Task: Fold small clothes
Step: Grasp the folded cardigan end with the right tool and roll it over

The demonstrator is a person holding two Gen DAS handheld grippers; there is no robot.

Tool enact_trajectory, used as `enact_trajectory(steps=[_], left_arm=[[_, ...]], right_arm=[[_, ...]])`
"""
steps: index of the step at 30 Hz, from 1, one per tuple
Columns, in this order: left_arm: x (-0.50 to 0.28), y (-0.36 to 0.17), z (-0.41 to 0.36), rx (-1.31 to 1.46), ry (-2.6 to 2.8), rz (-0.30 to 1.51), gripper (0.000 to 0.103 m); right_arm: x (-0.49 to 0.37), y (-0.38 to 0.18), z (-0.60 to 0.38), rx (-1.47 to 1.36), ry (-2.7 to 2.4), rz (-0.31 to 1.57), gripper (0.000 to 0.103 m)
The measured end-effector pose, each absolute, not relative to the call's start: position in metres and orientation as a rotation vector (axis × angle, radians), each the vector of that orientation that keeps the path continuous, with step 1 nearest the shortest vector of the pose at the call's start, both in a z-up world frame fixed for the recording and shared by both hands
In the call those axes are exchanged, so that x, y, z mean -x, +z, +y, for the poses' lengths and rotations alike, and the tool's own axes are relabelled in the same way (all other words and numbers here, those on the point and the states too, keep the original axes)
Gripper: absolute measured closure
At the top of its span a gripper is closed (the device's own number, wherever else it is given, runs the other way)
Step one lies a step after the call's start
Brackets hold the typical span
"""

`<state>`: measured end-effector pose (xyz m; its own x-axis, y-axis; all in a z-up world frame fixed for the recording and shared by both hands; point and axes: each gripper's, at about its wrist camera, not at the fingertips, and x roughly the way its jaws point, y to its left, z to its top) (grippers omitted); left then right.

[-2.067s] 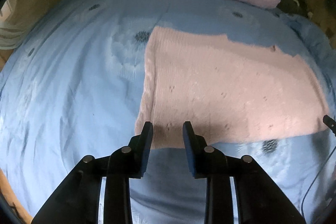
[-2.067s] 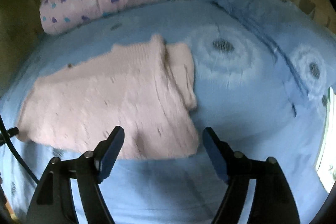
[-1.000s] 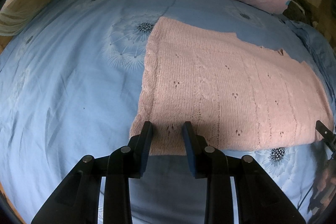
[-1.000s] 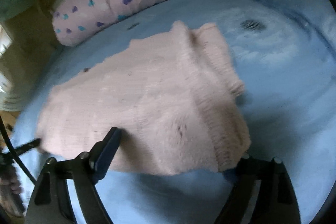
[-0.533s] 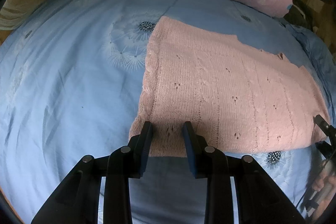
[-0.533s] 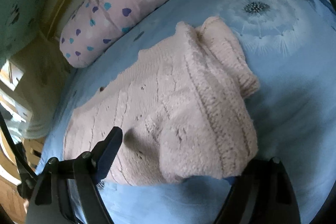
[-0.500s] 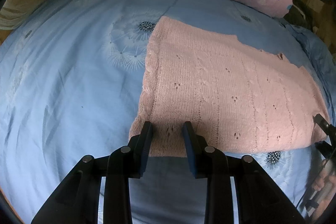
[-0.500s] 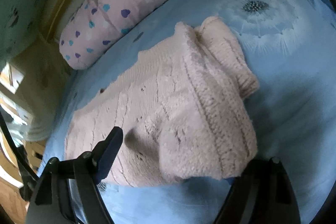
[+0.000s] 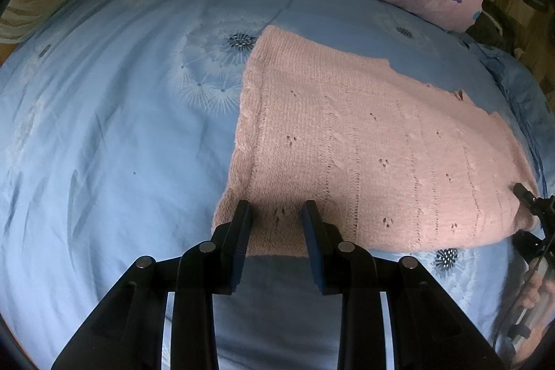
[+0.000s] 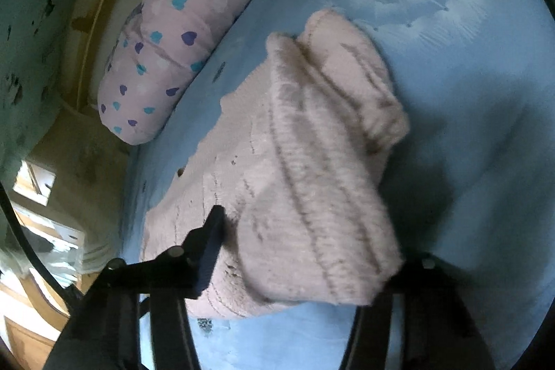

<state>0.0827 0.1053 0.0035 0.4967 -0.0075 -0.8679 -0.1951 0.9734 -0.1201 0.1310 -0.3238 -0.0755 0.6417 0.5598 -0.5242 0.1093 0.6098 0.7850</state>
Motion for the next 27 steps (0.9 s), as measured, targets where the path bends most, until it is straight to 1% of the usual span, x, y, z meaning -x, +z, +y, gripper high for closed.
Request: enact_trajectory(steps=[7,10,12,15,18,21,27], left_arm=[[-0.082,0.004,0.107,0.218,0.107,1.048,0.079],[-0.081,0.004,0.108,0.223,0.103,1.049,0.079],[-0.080,0.006,0.109,0.236,0.094,1.047,0.079],[-0.078,0.008,0.111,0.256,0.084,1.039,0.079],[-0.077,0.007,0.112,0.262,0.086,1.041,0.079],[-0.076,0.007,0.111,0.268,0.084,1.041,0.079],[-0.075,0.011,0.111,0.255,0.080,1.031,0.079]], right_arm=[[-0.127,-0.087,-0.352,-1.090,0.251,0.815,0.050],[-0.128,-0.088,-0.356,-1.103,0.229,0.810,0.055],[-0.129,-0.087,-0.358,-1.086,0.209,0.809,0.063],[-0.128,-0.083,-0.361,-1.062,0.181,0.807,0.069],[-0.130,-0.069,-0.354,-0.967,0.161,0.817,0.072],[-0.134,-0.048,-0.343,-0.854,0.161,0.812,0.074],[-0.141,-0.008,-0.320,-0.724,0.186,0.788,0.075]])
